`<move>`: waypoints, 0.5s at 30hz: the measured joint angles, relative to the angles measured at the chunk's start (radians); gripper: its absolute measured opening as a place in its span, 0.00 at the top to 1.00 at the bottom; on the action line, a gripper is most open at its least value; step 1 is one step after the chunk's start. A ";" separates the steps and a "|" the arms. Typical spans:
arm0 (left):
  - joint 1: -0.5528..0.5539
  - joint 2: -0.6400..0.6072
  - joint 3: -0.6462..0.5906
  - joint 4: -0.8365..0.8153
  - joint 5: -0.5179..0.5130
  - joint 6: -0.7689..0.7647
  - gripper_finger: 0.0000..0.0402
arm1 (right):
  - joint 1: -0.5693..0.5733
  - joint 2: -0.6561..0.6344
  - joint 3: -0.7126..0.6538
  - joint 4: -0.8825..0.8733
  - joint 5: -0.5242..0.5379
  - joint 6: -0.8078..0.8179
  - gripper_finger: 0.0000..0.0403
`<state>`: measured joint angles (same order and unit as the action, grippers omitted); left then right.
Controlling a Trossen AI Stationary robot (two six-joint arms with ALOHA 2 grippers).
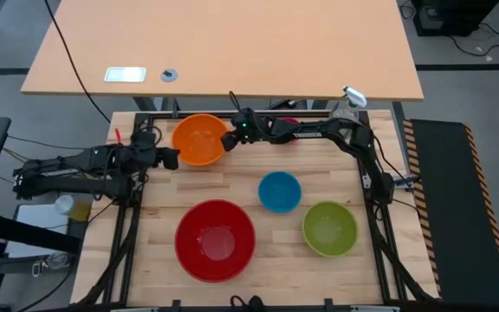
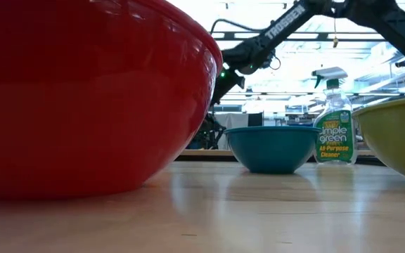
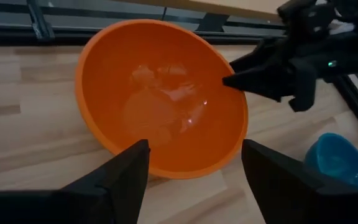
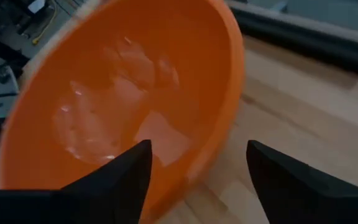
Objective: Nest bowls inside each other
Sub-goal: Stack the large orange bowl on top of the extra large red bowl
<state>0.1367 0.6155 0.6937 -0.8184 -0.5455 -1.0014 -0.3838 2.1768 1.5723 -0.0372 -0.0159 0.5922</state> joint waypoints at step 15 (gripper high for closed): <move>0.011 0.000 0.000 0.001 -0.001 0.001 0.36 | 0.008 -0.003 0.000 -0.126 0.105 0.070 0.70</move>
<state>0.1478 0.6151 0.6937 -0.8177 -0.5468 -1.0004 -0.3756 2.1742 1.5719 -0.1636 0.0887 0.6624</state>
